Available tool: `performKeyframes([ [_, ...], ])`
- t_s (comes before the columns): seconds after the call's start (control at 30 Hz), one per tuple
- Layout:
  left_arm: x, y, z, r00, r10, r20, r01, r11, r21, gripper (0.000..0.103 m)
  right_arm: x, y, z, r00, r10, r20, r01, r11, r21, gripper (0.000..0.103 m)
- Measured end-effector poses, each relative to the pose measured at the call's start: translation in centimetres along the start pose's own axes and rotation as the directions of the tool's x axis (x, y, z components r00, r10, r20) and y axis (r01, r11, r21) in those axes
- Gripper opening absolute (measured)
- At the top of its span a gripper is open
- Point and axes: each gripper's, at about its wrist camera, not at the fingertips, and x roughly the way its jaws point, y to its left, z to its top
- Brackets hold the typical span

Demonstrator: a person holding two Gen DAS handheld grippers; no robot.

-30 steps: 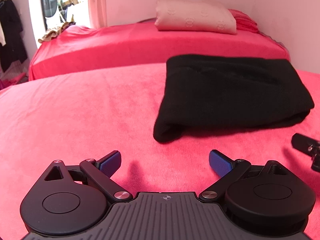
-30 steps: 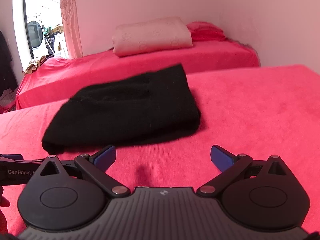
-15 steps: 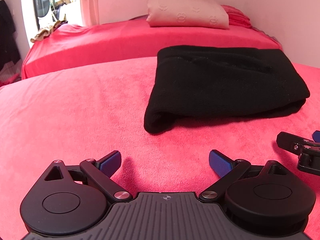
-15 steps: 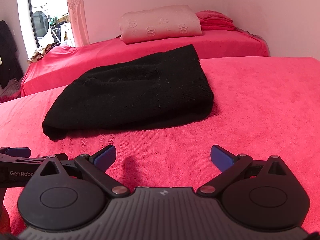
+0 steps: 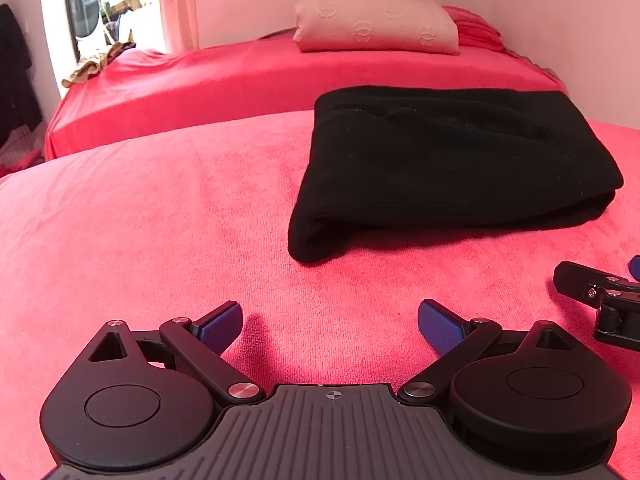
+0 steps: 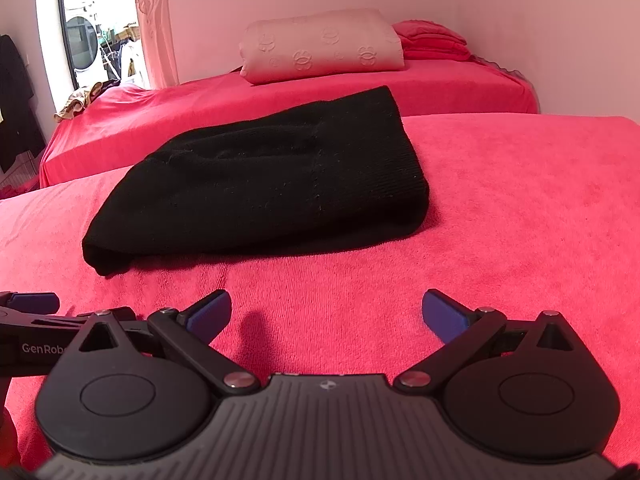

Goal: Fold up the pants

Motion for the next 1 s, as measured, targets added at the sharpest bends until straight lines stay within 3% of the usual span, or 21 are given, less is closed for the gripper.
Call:
performKeyframes([
  [1.0,0.11,-0.07,-0.09,1.0,0.004,0.001,-0.004,1.0,0.002,0.103,0.27,-0.02,0.01,1.0,0.0,-0.003,0.0,1.0,-0.01,0.102],
])
